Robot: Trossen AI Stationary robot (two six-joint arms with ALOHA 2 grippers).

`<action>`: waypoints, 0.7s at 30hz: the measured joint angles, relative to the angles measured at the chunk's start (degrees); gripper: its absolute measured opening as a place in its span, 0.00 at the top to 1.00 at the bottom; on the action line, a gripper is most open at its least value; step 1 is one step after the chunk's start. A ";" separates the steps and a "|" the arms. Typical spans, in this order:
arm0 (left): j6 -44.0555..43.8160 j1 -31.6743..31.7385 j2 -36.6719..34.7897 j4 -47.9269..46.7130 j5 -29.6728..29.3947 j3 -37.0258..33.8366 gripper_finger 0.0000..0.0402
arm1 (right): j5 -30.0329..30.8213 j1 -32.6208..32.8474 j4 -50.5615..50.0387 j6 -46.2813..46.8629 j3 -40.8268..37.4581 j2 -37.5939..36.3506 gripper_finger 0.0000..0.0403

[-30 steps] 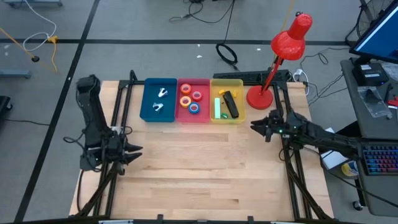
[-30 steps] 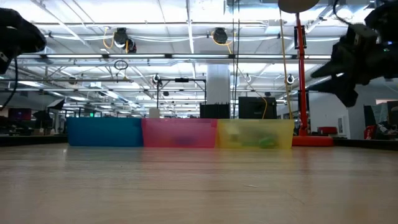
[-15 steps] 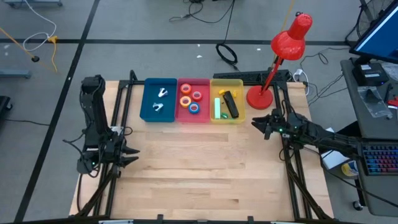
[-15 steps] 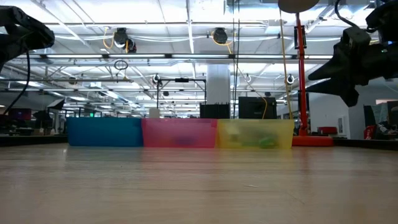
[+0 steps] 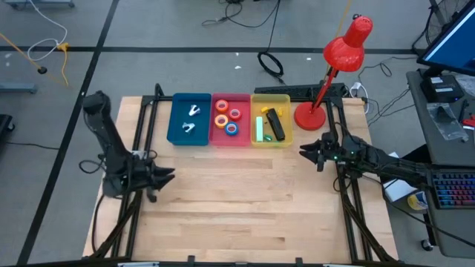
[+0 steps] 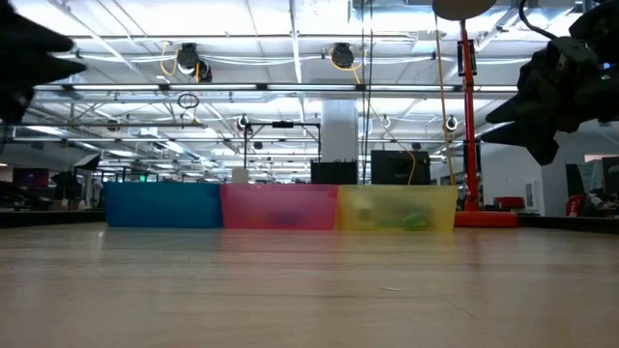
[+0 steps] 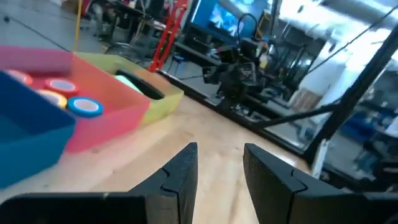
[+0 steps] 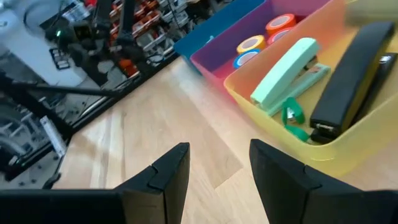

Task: Pick and place Stapler, Stapler remover, tape
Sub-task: Return to Home Position

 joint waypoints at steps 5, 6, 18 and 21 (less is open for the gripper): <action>15.18 13.93 -0.22 7.73 14.72 0.00 0.67 | -0.73 0.00 0.00 -0.40 -0.02 0.00 0.60; 15.95 16.17 -0.84 7.37 16.08 0.00 0.67 | -0.73 0.00 0.00 -0.31 -0.02 0.00 0.60; 23.25 35.89 -19.93 -6.39 37.30 0.02 0.67 | -0.95 0.00 0.40 1.13 -0.07 0.00 0.60; 19.67 41.84 -25.13 -14.64 43.83 0.02 0.67 | -0.95 0.00 0.42 1.14 -0.07 0.00 0.60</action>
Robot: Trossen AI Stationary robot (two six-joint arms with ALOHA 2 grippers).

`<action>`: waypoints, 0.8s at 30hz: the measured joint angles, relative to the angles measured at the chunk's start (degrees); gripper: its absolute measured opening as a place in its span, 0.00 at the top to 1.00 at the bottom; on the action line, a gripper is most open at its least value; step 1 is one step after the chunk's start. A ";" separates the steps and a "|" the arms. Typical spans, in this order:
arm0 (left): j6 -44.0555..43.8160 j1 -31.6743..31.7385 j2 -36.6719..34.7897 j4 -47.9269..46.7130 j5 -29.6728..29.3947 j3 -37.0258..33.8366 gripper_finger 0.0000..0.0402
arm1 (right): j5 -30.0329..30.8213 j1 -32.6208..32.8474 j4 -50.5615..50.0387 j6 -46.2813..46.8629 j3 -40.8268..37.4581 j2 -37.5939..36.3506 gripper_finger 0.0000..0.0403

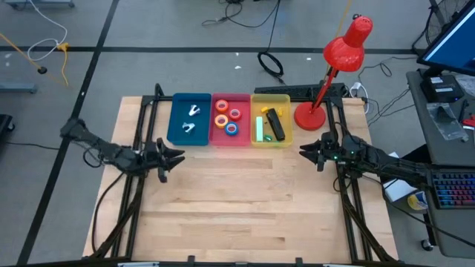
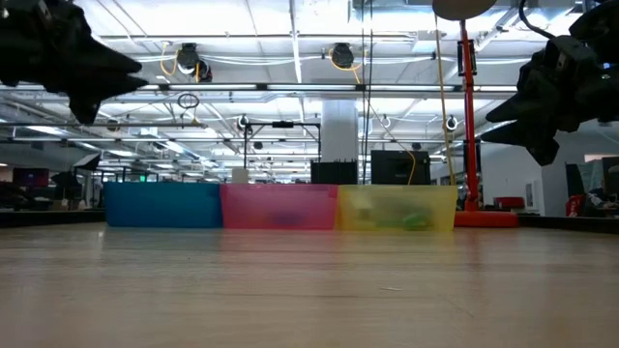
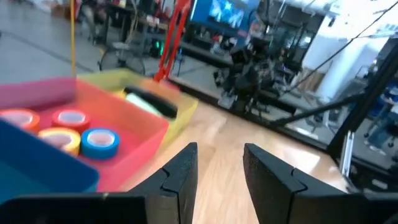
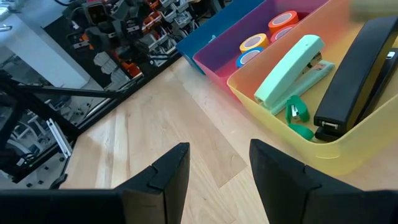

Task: Pick and place Stapler, Stapler remover, tape
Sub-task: Return to Home Position

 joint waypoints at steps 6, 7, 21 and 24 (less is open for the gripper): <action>-1.30 9.48 -9.37 -12.26 12.53 0.00 0.67 | 0.09 0.00 -0.16 -0.07 0.00 0.00 0.60; -0.33 10.41 -10.89 -13.52 13.68 0.00 0.67 | 0.10 0.00 -0.19 -0.19 0.00 0.01 0.60; -1.28 12.69 -15.28 -20.11 18.51 -0.17 0.67 | 0.22 0.00 -0.66 -3.74 0.00 0.07 0.60; -4.73 12.69 -15.26 -20.04 18.58 -0.17 0.67 | 0.20 0.00 -0.28 -4.29 0.00 0.07 0.60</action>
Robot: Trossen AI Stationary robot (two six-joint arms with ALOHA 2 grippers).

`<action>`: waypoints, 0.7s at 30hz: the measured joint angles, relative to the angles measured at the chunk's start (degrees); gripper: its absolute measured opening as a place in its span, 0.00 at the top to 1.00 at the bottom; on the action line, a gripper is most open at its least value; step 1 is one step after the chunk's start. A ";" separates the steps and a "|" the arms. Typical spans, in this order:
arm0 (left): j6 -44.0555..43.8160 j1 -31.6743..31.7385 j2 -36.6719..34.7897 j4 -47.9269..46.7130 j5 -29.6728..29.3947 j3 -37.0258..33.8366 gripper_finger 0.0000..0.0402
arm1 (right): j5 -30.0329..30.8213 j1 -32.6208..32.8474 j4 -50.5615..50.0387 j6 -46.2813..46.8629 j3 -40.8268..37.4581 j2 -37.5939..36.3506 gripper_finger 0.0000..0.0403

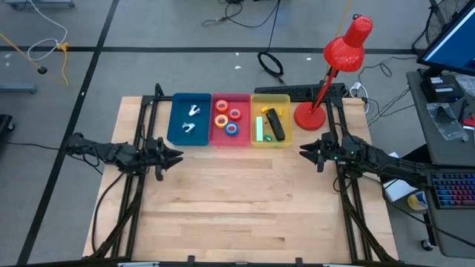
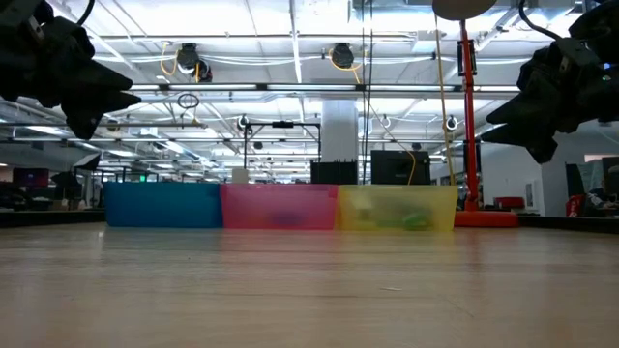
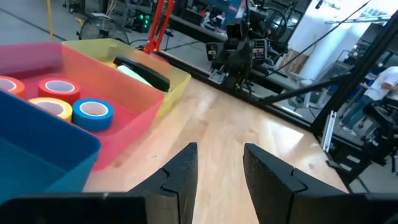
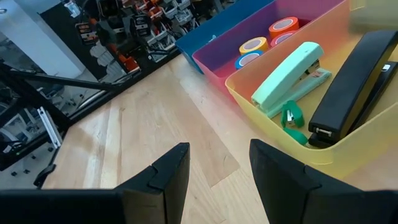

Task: Pick and place Stapler, Stapler remover, tape
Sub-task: Return to Home Position

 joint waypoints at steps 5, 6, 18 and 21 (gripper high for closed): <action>-0.72 0.00 0.00 -0.02 -0.11 0.00 0.67 | 0.00 0.00 0.28 -0.05 0.00 0.00 0.60; -0.74 0.00 0.00 -0.02 -0.11 0.00 0.67 | 0.00 0.00 0.28 -0.05 0.00 0.00 0.60; -0.94 0.00 0.00 -0.02 -0.17 0.00 0.67 | 0.02 0.00 0.39 -0.05 0.02 0.00 0.60; -0.92 0.00 0.00 -0.02 -0.20 0.00 0.67 | 0.00 0.00 0.39 -0.05 0.00 0.00 0.60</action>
